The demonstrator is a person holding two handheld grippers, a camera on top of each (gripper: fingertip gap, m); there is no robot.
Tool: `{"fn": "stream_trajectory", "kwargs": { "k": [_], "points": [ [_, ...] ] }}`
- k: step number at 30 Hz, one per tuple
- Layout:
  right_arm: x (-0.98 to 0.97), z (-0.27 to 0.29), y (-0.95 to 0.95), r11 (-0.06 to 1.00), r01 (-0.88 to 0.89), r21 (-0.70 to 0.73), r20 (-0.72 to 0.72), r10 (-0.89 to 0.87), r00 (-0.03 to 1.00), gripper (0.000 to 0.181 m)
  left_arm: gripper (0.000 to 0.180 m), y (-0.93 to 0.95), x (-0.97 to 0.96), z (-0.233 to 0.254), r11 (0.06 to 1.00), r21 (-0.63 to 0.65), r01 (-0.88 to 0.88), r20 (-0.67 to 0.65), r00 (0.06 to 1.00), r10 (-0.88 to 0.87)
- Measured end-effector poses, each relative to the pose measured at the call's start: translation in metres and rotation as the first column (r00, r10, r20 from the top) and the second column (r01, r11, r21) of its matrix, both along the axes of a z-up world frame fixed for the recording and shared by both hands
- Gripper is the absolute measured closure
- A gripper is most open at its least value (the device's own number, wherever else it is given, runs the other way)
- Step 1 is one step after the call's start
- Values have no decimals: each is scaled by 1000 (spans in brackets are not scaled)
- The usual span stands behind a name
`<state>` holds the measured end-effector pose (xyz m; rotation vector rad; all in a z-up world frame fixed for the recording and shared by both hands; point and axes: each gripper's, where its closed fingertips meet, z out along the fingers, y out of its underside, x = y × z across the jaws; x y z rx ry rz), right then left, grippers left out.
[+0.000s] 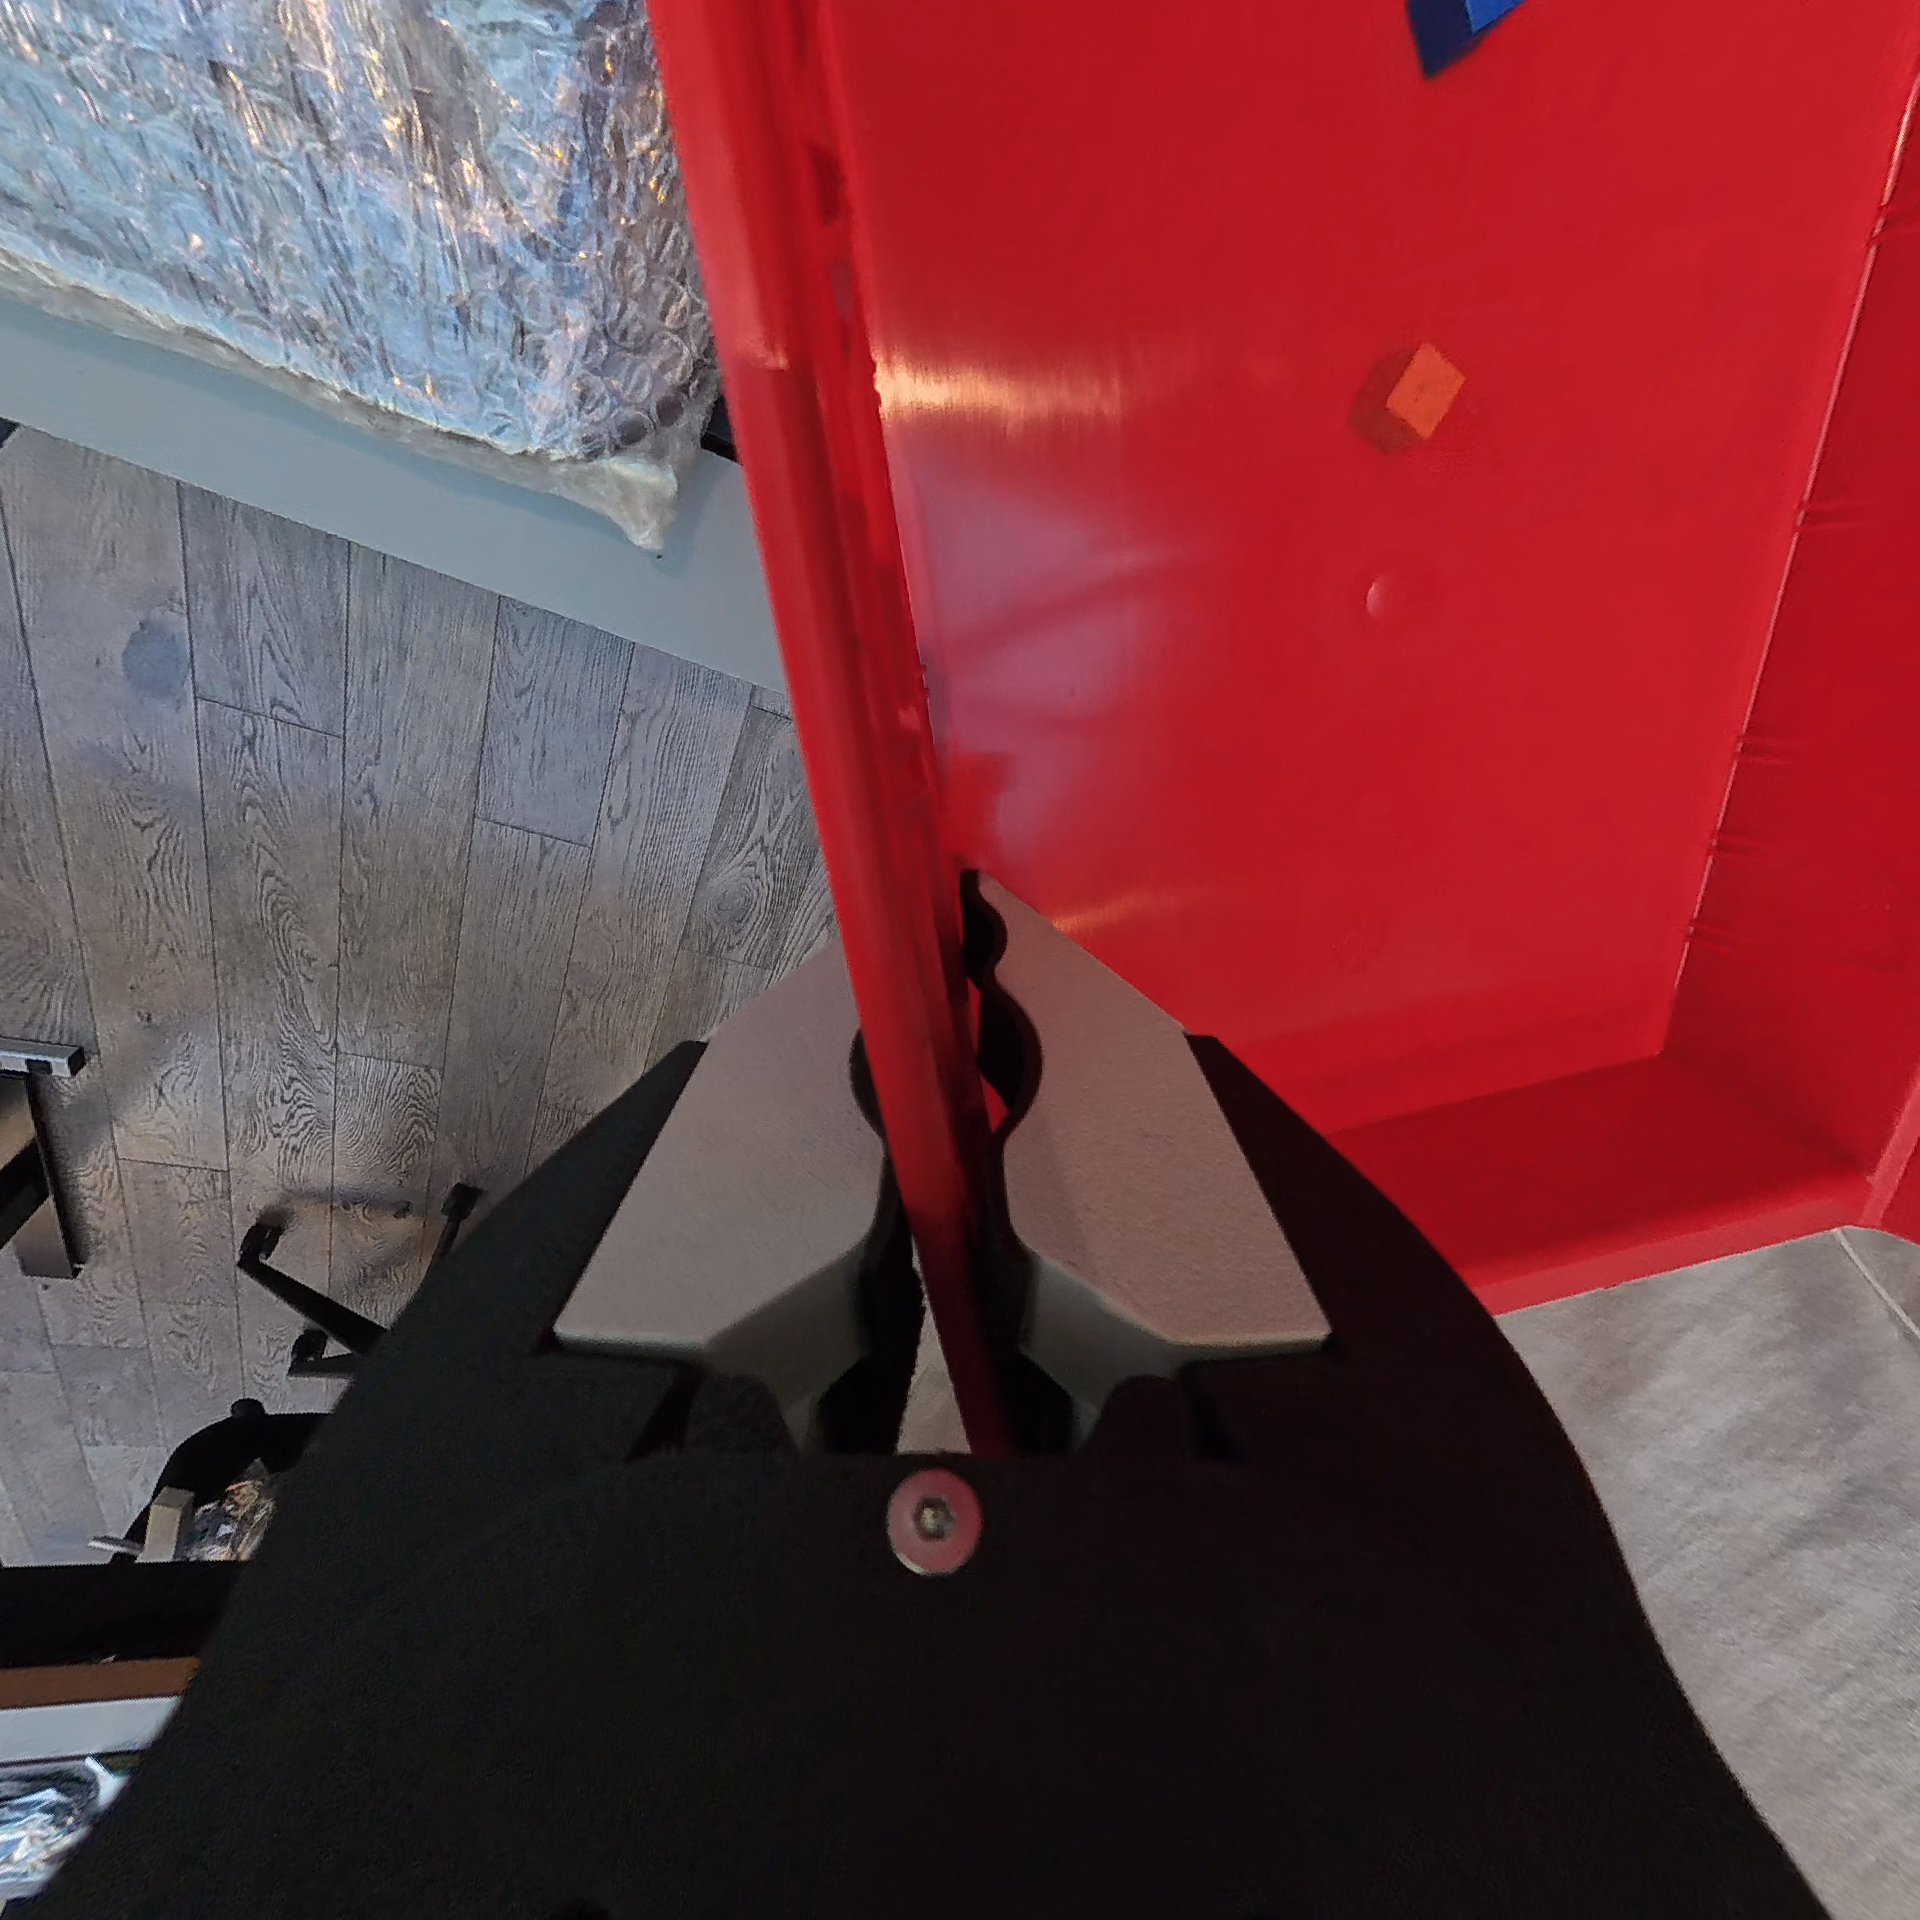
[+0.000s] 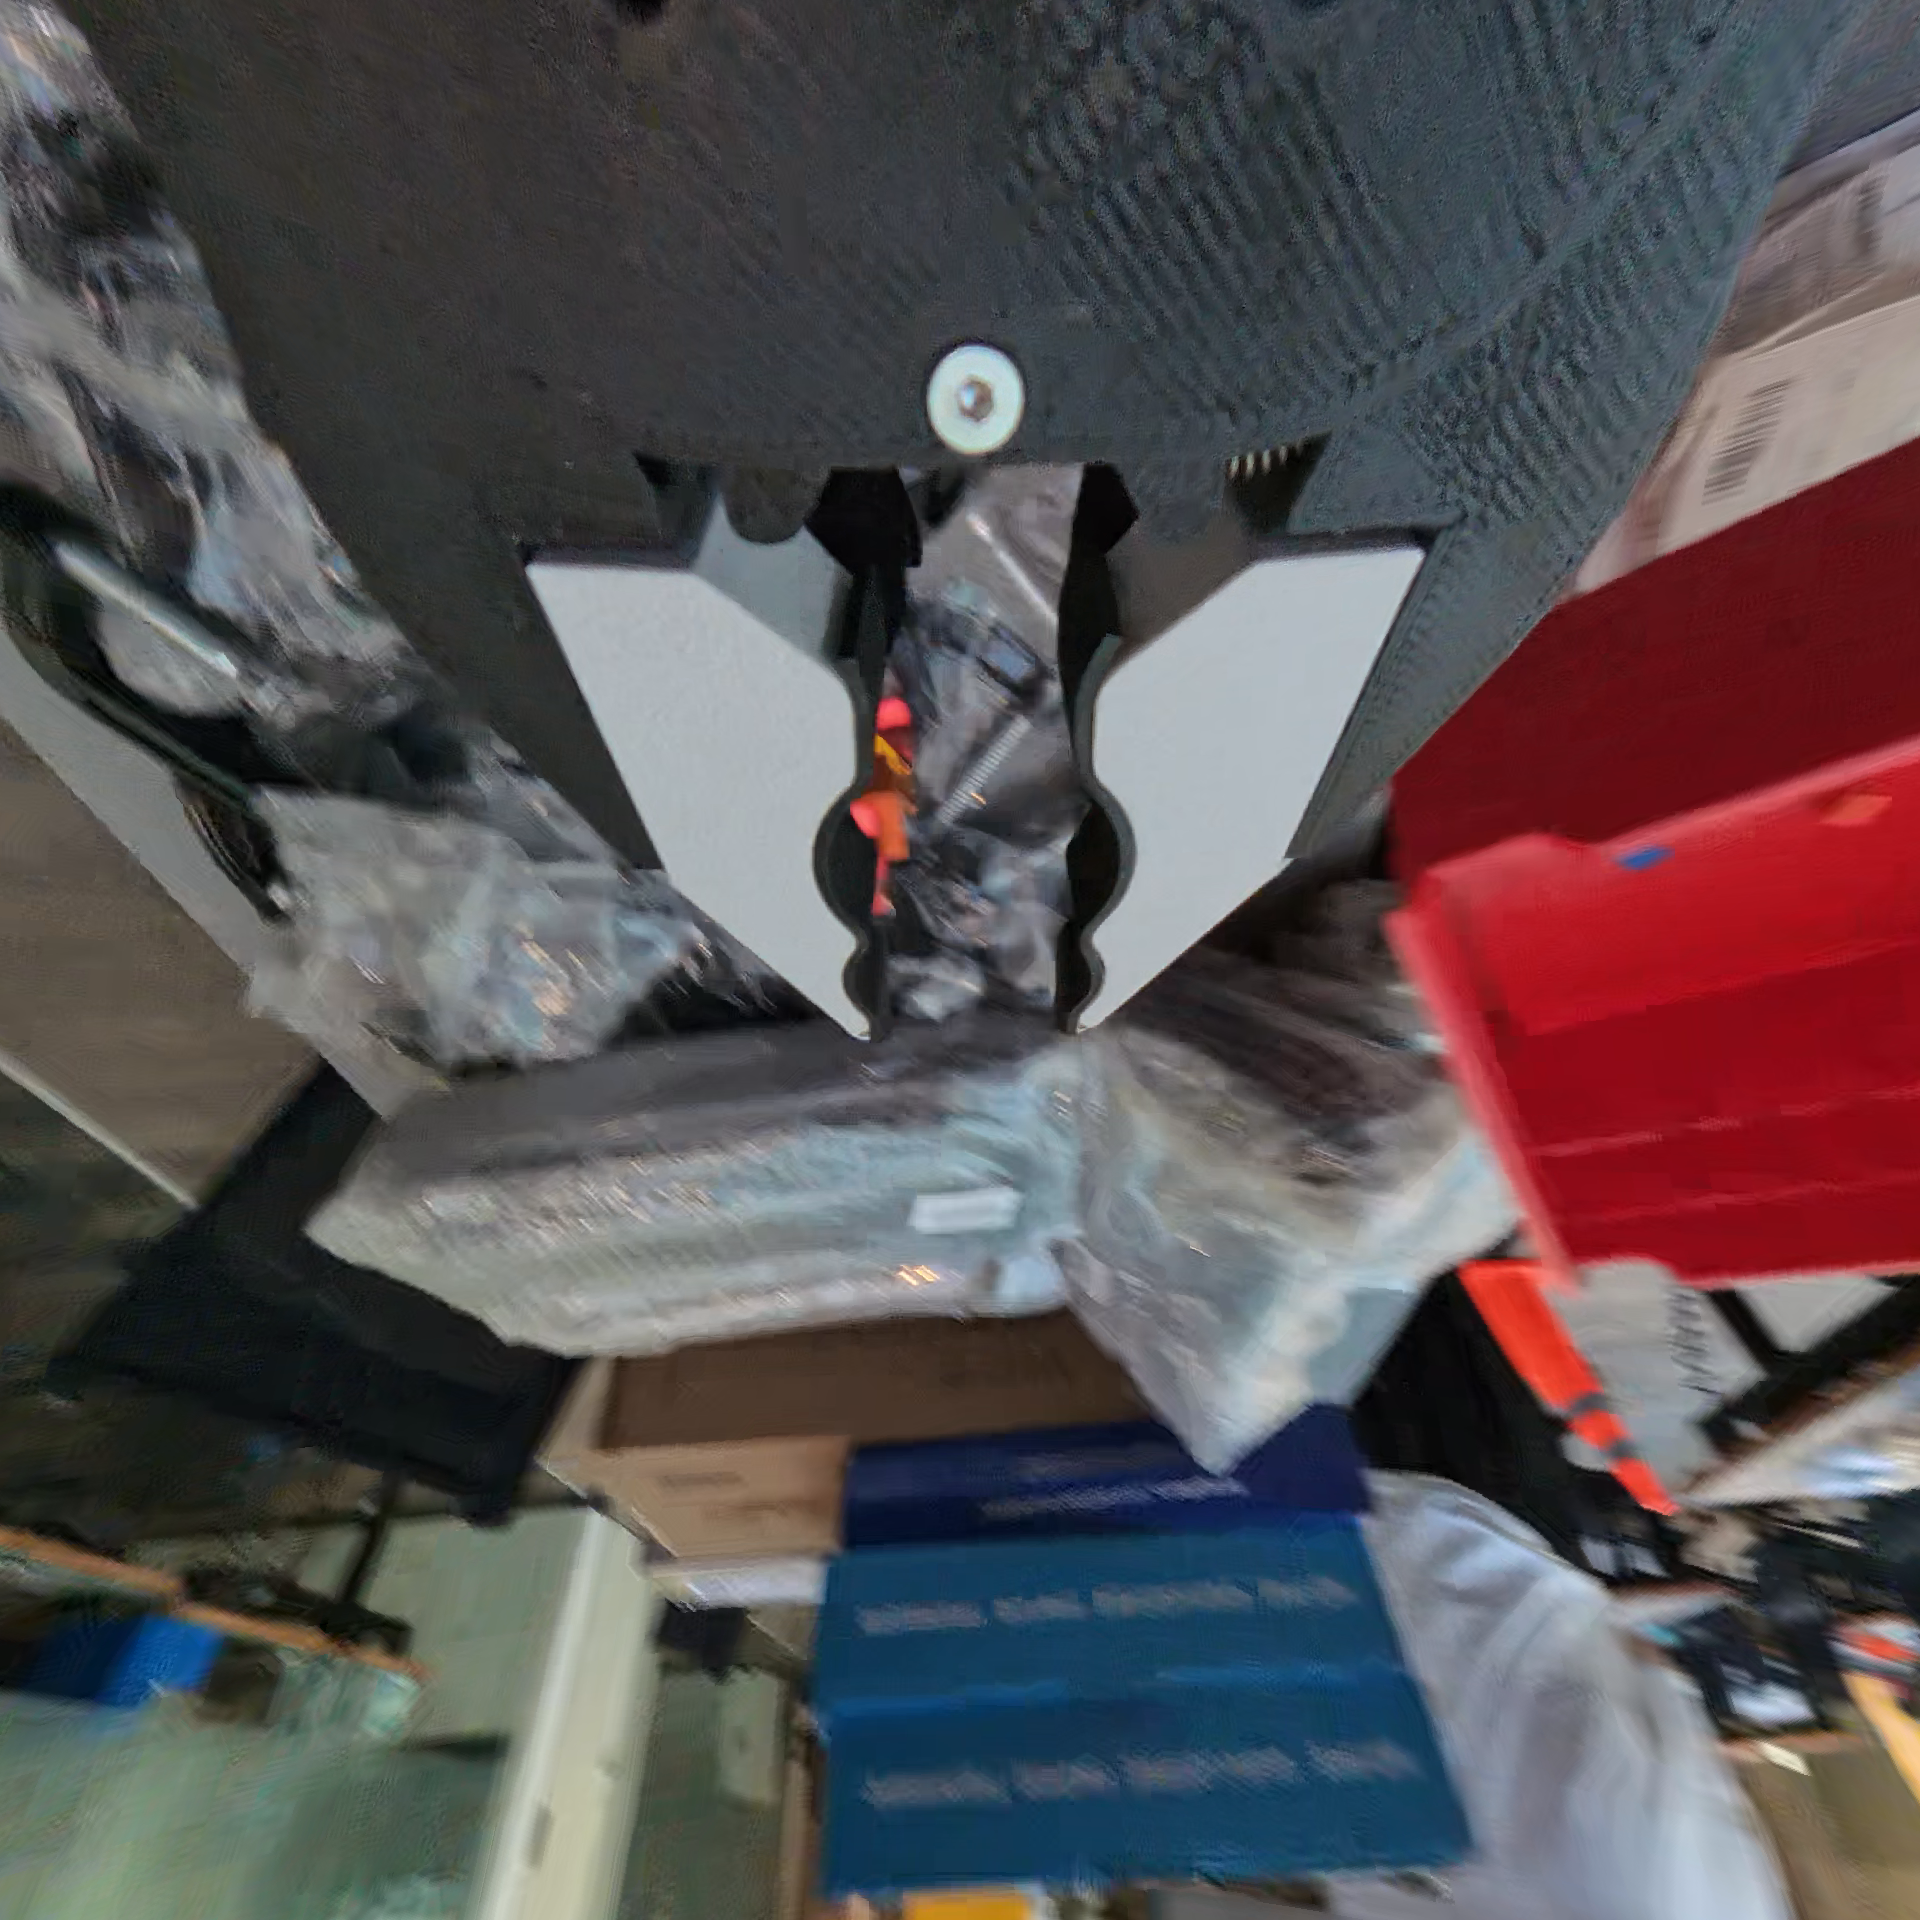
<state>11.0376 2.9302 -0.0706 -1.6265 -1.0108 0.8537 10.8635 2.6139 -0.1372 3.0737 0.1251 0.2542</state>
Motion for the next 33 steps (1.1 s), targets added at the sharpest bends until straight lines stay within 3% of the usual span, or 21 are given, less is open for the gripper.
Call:
{"fn": "stream_trajectory", "kwargs": {
  "k": [4,10,11,12,17,19,22,25,27,30,33],
  "points": [
    [5,-62,31,991,106,-82,91,-98,991,146,178,-6,-4,0,1000,-5,-24,1,1000,24],
    [-17,-96,44,993,120,0,218,-117,969,141,178,-9,-9,-1,999,-24,-30,-21,999,29],
    [-18,-103,47,992,126,-3,244,-121,962,141,178,-9,-9,-2,999,-28,-28,-23,999,27],
    [-19,-107,48,993,121,-2,264,-117,958,155,178,-9,-9,-2,999,-30,-26,-24,999,25],
    [-19,-64,36,993,94,75,155,-105,982,157,178,-10,-7,-4,999,-28,-17,-19,1000,17],
    [-24,-19,5,999,20,51,56,-23,998,157,178,-11,-6,-6,999,-28,-21,-8,1000,20],
    [-53,57,-93,943,-333,24,-148,333,931,157,178,-11,-5,-9,999,-32,-23,-4,1000,23],
    [-76,57,-163,832,-555,-16,-43,554,831,156,178,-10,-6,-8,999,-31,-11,-16,1000,11],
    [-83,51,-184,784,-620,-38,-27,619,785,134,178,-8,-7,-6,1000,-18,-6,-23,1000,6],
    [-63,51,-148,853,-522,-21,-21,521,853,132,178,-8,-7,-3,1000,0,-17,-12,1000,17],
    [-13,25,-49,984,-177,-19,16,177,984,143,178,-14,-9,-2,1000,-2,-19,-16,1000,19]
  ]
}}
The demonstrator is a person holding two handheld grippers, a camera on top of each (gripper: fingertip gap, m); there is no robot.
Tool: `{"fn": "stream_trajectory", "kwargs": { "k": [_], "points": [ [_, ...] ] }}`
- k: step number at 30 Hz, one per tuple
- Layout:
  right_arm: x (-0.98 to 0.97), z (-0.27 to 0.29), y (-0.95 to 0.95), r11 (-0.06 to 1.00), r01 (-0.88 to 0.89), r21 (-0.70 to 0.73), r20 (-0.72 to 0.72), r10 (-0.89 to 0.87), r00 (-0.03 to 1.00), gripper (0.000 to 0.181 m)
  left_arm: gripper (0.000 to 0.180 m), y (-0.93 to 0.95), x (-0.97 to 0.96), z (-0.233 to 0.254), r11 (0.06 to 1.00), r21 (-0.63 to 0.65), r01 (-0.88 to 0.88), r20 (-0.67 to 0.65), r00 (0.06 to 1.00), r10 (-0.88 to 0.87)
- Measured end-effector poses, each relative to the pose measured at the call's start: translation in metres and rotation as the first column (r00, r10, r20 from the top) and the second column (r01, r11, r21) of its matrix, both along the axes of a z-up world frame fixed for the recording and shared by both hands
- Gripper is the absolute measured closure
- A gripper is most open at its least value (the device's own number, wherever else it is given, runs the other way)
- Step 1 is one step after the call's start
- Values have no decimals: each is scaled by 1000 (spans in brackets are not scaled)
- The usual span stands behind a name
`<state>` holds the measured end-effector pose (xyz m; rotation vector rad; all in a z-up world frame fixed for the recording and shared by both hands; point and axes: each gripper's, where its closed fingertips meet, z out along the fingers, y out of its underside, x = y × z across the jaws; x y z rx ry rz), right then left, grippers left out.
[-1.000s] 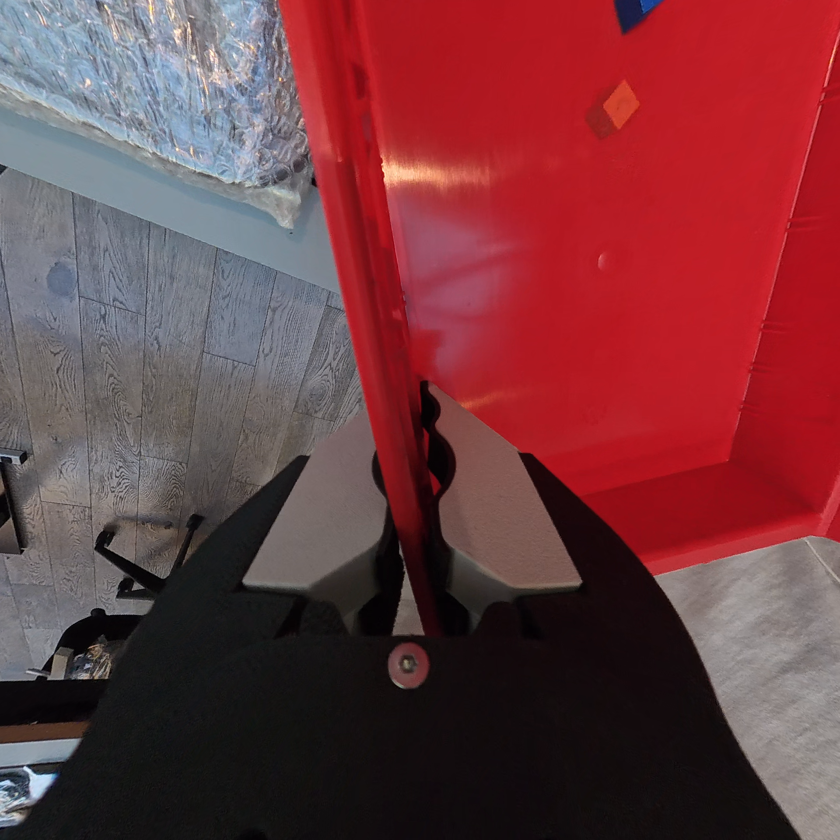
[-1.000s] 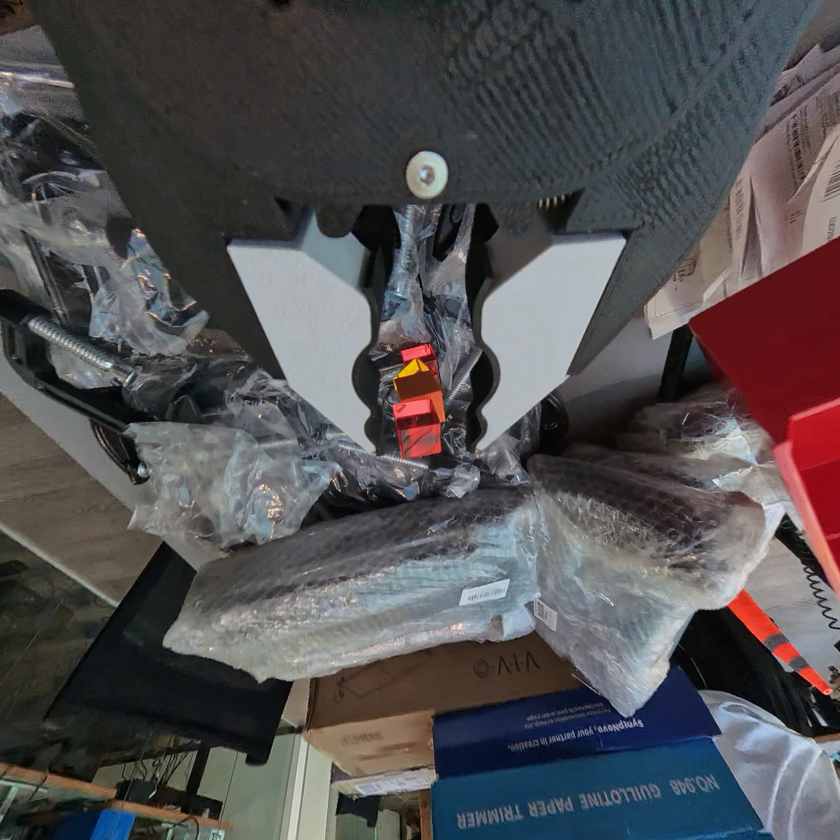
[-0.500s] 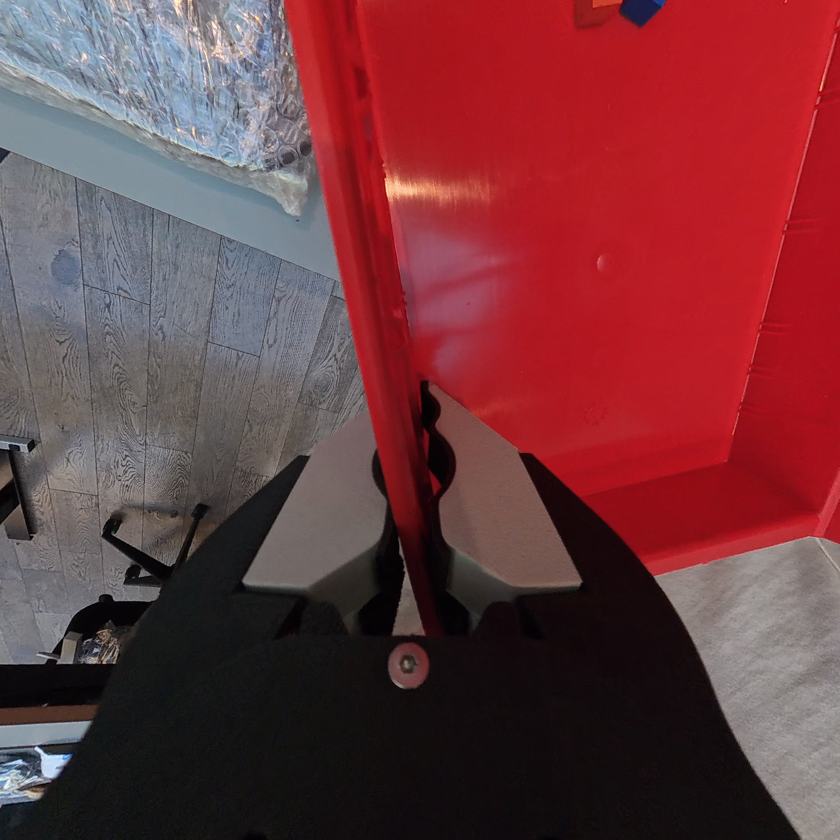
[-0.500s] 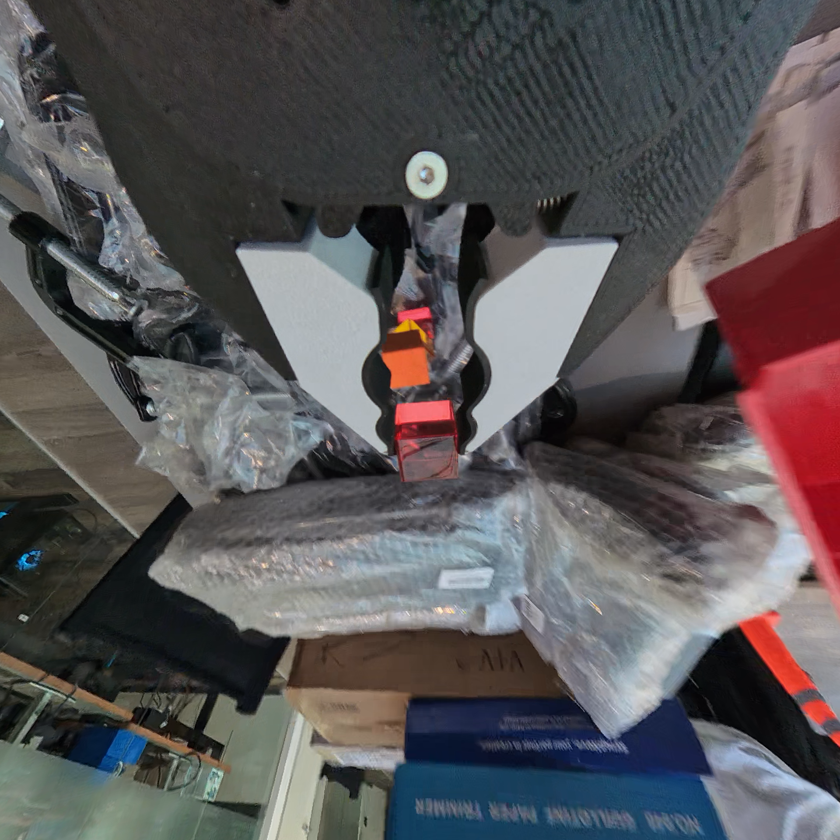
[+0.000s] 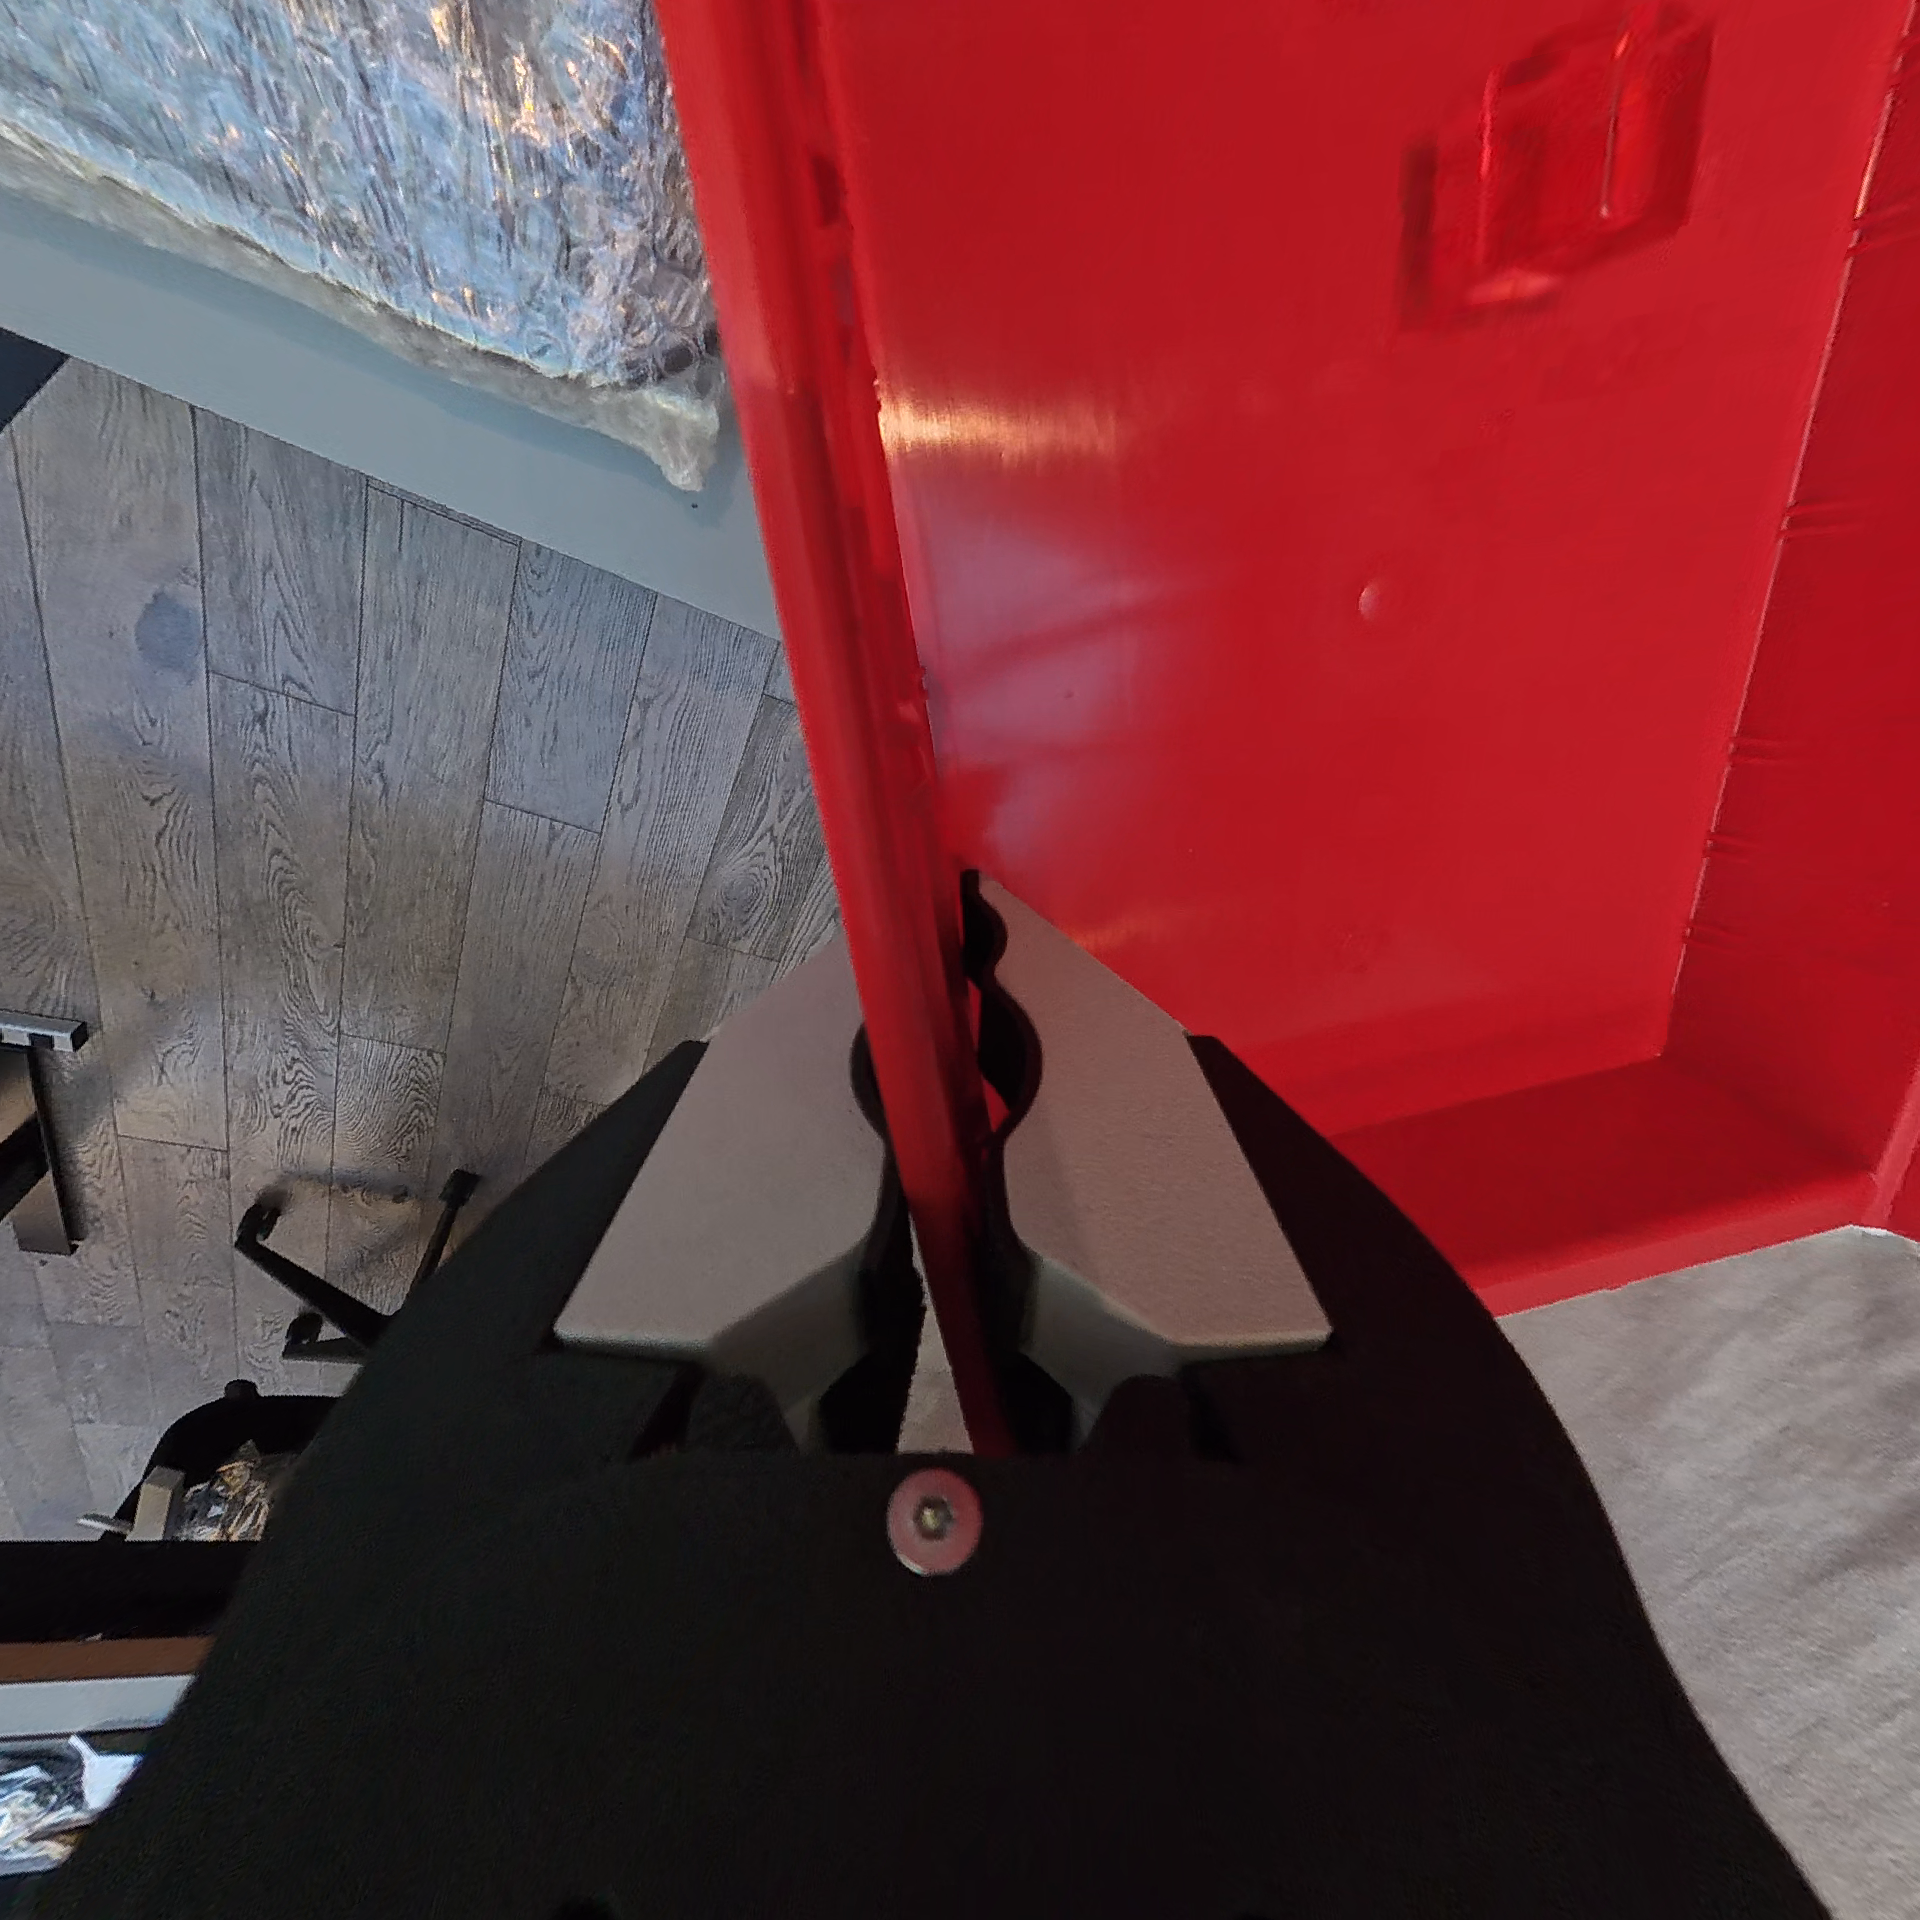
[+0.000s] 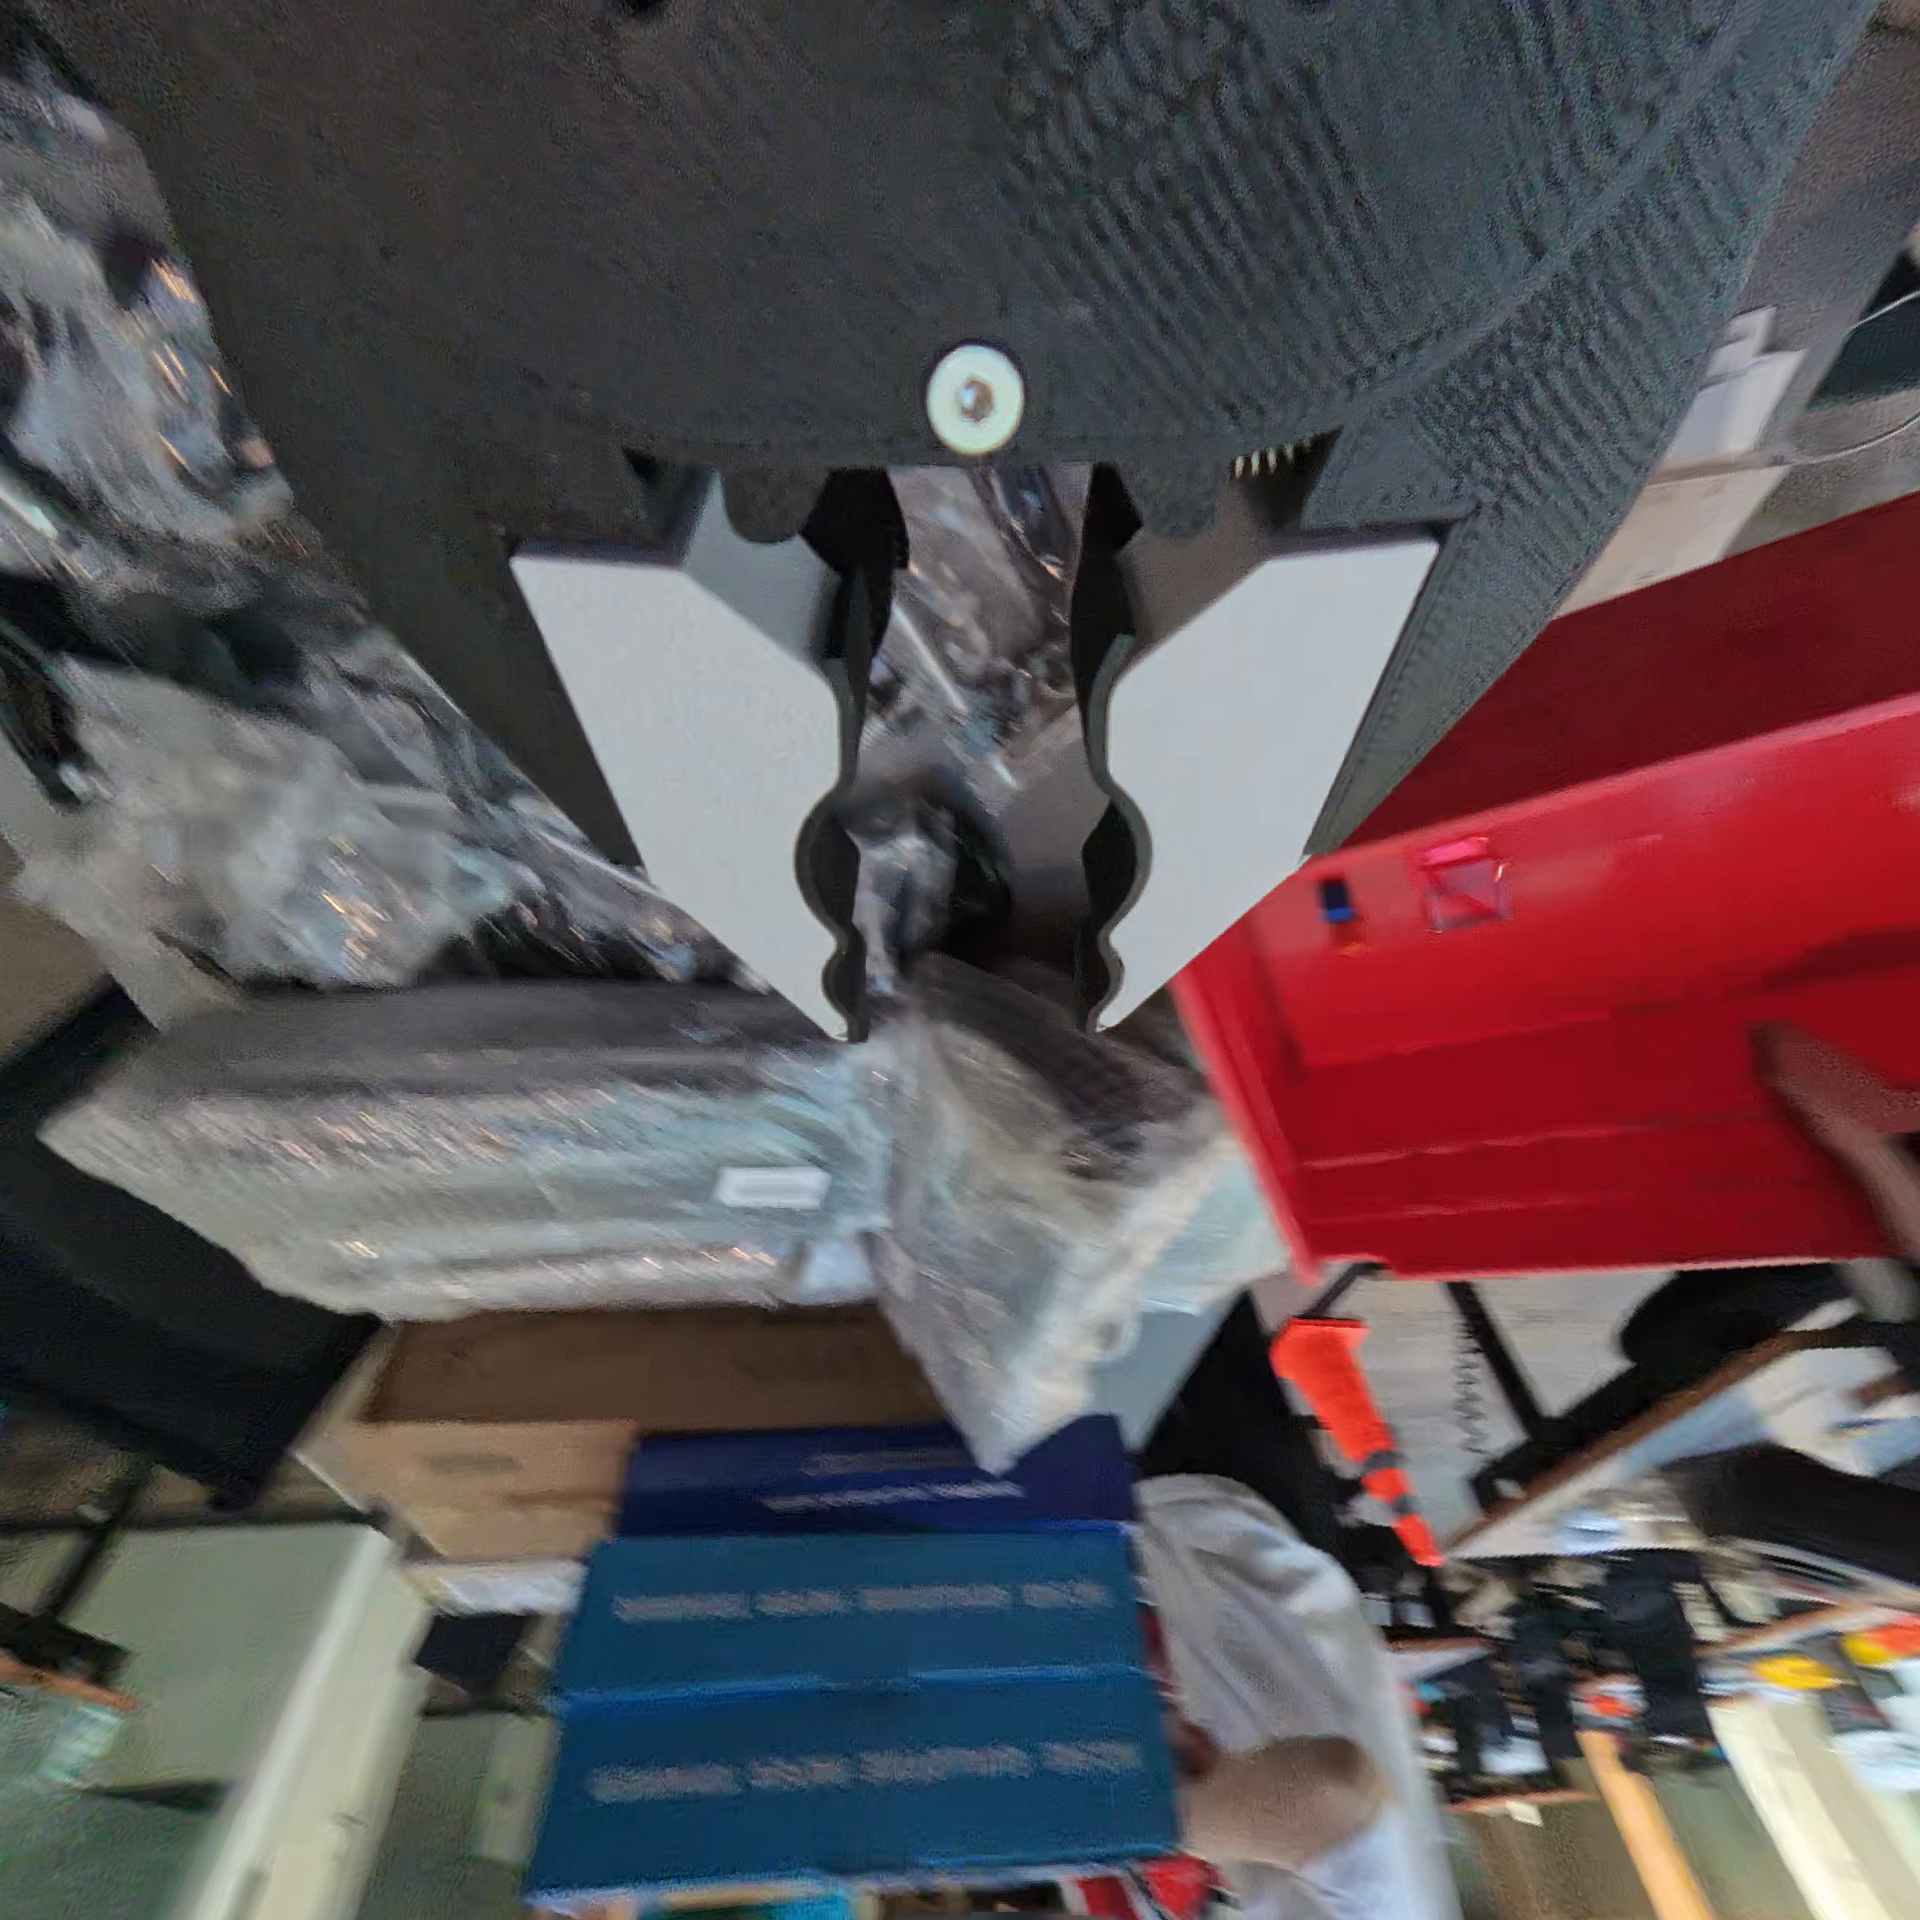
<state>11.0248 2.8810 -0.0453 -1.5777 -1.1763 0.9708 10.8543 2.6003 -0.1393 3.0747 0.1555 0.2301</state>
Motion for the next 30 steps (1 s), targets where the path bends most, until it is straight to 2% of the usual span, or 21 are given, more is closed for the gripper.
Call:
{"fn": "stream_trajectory", "kwargs": {
  "k": [2,5,8,11,12,16,21,24,27,30],
  "points": [
    [29,-40,46,983,174,-63,81,-169,982,141,178,-3,-2,0,1000,1,4,-4,1000,-4],
    [36,-79,68,954,266,-141,86,-256,963,137,178,-5,-2,0,1000,3,5,-1,1000,-5],
    [26,-109,79,954,297,-31,158,-289,944,129,178,-4,0,0,1000,18,5,9,1000,-5],
    [8,-132,80,967,250,47,269,-253,929,124,178,-2,3,0,999,32,10,19,1000,-11],
    [4,-134,83,965,251,82,282,-264,922,130,178,-2,4,0,999,31,12,23,1000,-12],
    [-5,-136,82,972,199,123,330,-229,916,181,178,4,7,-3,999,37,28,22,999,-29],
    [-5,-104,75,972,200,123,241,-225,944,181,178,4,12,-7,999,46,27,42,999,-29],
    [6,-107,85,967,229,113,249,-251,936,148,178,-2,13,-9,999,34,16,49,999,-18],
    [10,-128,82,973,220,74,285,-232,930,134,178,-5,11,-10,999,22,26,32,999,-26],
    [9,-153,87,971,223,91,346,-241,907,128,178,-7,8,-10,999,15,37,12,999,-37]
  ]
}}
